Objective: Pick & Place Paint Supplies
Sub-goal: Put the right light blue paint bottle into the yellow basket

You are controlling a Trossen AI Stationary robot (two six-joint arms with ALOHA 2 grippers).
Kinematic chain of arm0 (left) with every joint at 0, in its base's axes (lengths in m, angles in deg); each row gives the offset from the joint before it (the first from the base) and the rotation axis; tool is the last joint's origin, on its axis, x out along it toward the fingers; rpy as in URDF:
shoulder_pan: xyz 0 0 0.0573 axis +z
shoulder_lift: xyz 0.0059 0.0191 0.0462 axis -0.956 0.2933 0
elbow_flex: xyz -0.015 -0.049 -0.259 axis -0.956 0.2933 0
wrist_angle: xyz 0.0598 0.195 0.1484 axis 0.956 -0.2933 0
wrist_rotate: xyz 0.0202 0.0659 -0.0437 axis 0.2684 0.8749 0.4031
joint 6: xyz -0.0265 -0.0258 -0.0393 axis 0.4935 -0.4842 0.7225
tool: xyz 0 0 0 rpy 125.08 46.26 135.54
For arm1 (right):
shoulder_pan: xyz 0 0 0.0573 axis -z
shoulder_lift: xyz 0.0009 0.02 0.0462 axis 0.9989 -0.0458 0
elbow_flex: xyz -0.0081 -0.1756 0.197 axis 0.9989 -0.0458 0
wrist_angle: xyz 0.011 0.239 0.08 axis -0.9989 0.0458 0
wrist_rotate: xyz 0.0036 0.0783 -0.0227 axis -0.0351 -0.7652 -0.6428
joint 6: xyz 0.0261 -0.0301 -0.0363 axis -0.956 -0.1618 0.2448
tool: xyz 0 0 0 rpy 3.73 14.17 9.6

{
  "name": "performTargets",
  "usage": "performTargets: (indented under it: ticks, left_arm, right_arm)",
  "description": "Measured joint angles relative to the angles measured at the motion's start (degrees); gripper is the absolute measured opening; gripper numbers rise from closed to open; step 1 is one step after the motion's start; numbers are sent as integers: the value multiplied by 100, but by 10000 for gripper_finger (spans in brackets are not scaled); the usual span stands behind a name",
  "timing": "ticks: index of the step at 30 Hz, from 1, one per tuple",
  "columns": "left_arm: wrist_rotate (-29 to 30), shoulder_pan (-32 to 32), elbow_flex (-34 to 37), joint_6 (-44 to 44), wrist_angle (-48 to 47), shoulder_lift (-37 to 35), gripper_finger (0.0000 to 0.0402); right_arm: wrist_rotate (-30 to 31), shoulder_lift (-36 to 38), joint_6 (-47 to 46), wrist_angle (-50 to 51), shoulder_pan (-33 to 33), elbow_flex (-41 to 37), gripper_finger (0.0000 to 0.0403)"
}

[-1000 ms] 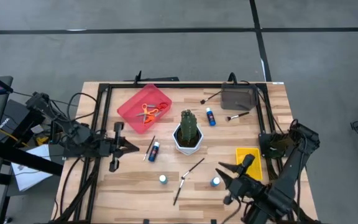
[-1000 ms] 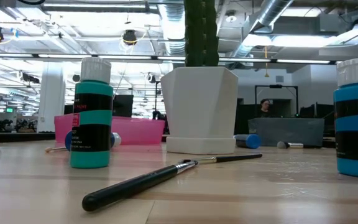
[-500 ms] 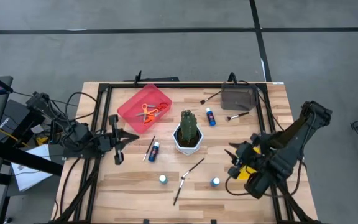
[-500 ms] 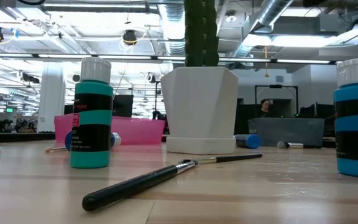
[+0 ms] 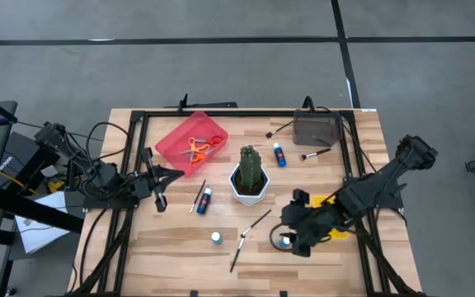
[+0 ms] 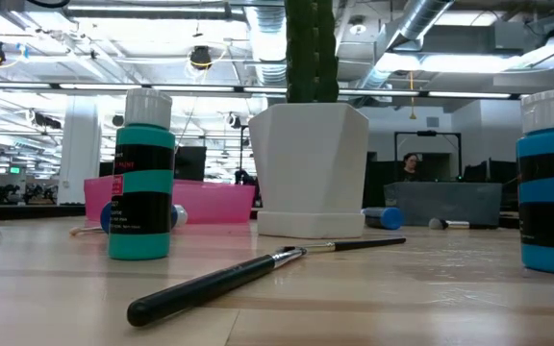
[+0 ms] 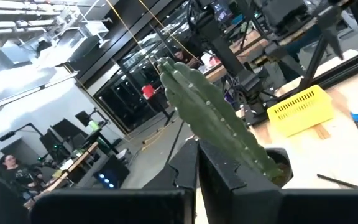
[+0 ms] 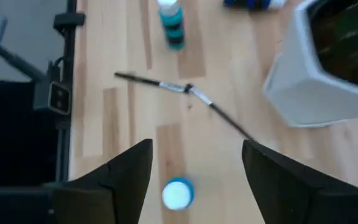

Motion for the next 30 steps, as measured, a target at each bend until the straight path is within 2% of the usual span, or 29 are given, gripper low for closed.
performTargets:
  ticks: [4, 10, 19, 30]
  left_arm:
    - [0, 6, 0, -210, -2, 2, 7]
    - [-2, 6, 0, -290, 0, 0, 7]
    - [-7, 6, 0, -312, 2, 1, 7]
    - [-28, 6, 0, -314, 0, 2, 7]
  right_arm:
    - [-624, -383, -264, 9, 81, 2, 239]
    - [-1120, -926, -861, 19, -12, -2, 239]
    - [-1139, -1312, -999, 89, -161, -2, 238]
    - [-863, -1320, -996, 220, -110, 2, 238]
